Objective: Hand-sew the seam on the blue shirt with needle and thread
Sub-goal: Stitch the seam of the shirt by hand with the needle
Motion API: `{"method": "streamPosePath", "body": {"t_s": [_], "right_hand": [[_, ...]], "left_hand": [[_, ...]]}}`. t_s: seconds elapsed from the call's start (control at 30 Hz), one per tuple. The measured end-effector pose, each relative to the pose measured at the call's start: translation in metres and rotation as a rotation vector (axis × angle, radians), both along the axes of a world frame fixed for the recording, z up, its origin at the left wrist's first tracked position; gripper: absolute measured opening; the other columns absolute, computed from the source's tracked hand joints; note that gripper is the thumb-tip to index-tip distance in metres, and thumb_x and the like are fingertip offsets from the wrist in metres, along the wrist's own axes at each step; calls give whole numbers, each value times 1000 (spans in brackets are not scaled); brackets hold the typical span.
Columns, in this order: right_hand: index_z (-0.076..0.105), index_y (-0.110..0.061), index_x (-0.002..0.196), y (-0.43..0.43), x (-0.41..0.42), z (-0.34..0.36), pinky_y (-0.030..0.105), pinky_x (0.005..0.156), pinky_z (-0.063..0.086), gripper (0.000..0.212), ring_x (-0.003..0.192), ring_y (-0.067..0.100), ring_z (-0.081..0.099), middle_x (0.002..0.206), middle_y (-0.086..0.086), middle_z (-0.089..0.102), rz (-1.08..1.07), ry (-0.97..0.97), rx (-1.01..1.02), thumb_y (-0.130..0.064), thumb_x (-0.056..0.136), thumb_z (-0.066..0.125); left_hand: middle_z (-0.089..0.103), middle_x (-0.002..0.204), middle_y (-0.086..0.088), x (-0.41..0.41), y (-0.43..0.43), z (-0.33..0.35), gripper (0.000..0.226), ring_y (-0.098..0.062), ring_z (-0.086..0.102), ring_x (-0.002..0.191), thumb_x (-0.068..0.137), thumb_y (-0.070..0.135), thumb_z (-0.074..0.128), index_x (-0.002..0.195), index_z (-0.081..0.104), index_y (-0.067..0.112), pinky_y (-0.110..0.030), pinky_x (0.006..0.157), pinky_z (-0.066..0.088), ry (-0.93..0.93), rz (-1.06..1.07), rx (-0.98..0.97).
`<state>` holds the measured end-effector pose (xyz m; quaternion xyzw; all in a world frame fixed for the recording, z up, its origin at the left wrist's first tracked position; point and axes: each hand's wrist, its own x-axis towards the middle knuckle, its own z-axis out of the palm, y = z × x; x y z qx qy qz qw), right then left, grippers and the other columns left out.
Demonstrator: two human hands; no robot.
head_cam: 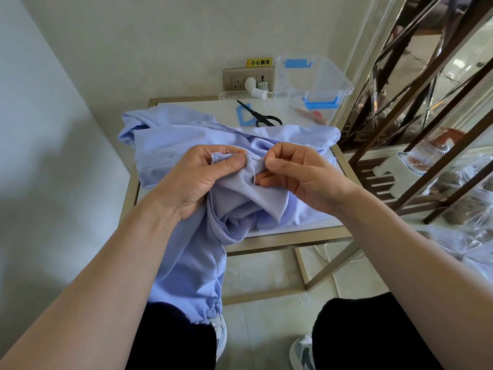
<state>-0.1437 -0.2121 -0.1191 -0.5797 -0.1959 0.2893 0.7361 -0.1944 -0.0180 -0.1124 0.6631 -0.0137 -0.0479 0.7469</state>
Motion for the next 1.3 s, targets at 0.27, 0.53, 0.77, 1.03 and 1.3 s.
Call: {"method": "streamPosePath", "body": {"t_s": [0.27,0.53,0.77,1.03,1.3], "right_hand": [[61,-6,83,6,-2,1,21,69,55,9,65,14,66,69,4,67,-74,-43,-66,-14,80,64],[64,-5,88,3,1,3,21,61,53,9,67,15,66,77,9,67,-108,-74,-139,-1,93,57],[67,-9,87,4,-1,4,20,56,49,7,62,13,63,71,0,67,-179,-158,-188,-4,89,65],[67,-11,84,7,-3,3,20,61,49,10,60,10,59,63,-2,65,-159,-280,-272,-6,92,64],[64,-5,88,6,-2,3,24,70,53,6,61,18,61,66,3,67,-181,-301,-224,0,89,65]], "left_hand": [[72,81,-6,1,-1,1,13,-14,64,78,81,21,65,80,76,16,-21,74,52,-42,-52,70],[71,79,-2,2,-1,2,14,-12,62,78,82,22,66,75,77,21,-22,76,50,-40,-1,81],[70,73,4,0,-6,4,30,-6,60,73,92,11,62,70,77,23,-18,70,47,-72,29,160],[68,75,-1,1,-8,4,29,-12,59,74,92,10,61,69,75,21,-20,71,48,-49,20,146],[68,73,0,2,-7,3,32,-11,59,73,92,10,62,66,75,23,-25,74,47,-50,16,164]]}}
